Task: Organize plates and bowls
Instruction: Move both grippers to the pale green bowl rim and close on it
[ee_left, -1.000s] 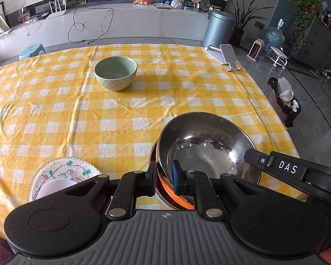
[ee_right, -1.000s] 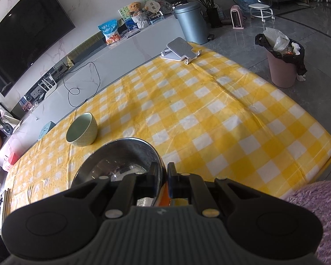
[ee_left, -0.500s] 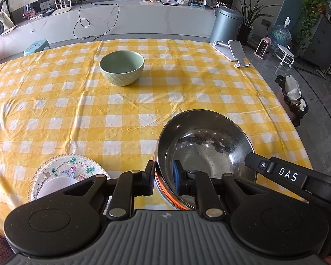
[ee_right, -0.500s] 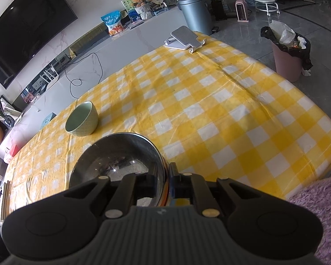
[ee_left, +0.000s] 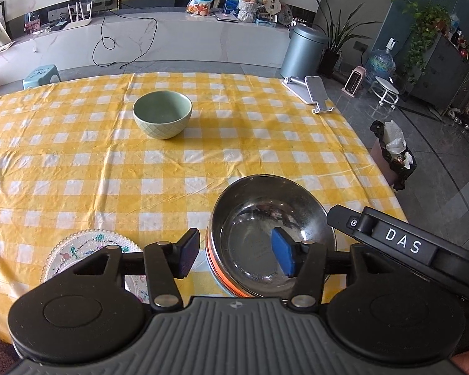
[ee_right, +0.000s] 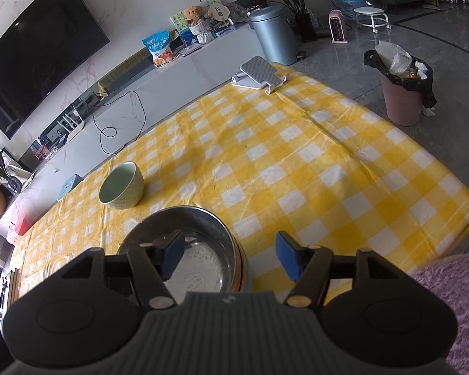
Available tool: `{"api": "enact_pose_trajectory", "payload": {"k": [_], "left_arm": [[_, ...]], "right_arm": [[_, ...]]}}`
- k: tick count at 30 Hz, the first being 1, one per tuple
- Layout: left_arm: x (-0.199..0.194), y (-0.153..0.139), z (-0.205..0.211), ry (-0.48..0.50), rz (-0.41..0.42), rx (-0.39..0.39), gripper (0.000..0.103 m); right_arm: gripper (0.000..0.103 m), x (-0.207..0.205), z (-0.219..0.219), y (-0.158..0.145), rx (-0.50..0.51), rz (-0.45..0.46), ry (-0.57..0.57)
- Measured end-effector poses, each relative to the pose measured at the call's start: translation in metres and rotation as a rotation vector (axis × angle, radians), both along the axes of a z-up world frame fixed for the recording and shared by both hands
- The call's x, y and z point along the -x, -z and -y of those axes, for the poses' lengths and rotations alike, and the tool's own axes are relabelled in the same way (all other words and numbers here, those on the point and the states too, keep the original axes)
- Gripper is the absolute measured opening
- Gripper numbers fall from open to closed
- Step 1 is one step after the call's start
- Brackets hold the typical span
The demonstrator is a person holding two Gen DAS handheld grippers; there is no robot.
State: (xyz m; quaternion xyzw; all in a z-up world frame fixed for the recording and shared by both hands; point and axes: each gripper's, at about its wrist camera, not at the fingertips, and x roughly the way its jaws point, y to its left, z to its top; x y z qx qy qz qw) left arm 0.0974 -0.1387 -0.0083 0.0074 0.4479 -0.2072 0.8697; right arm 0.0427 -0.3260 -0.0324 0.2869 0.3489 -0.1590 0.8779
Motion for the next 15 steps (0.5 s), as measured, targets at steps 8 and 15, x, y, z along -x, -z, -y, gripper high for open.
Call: {"api": "enact_pose_trajectory", "payload": {"k": [8, 15], "left_arm": [[-0.007, -0.014, -0.038, -0.082, 0.055, 0.064, 0.071], [-0.022, -0.016, -0.076, -0.184, 0.1, 0.089, 0.071]], "right_arm": [[0.084, 0.004, -0.02, -0.021, 0.112, 0.076, 0.006], [0.088, -0.012, -0.046, -0.029, 0.152, 0.132, -0.039]]}}
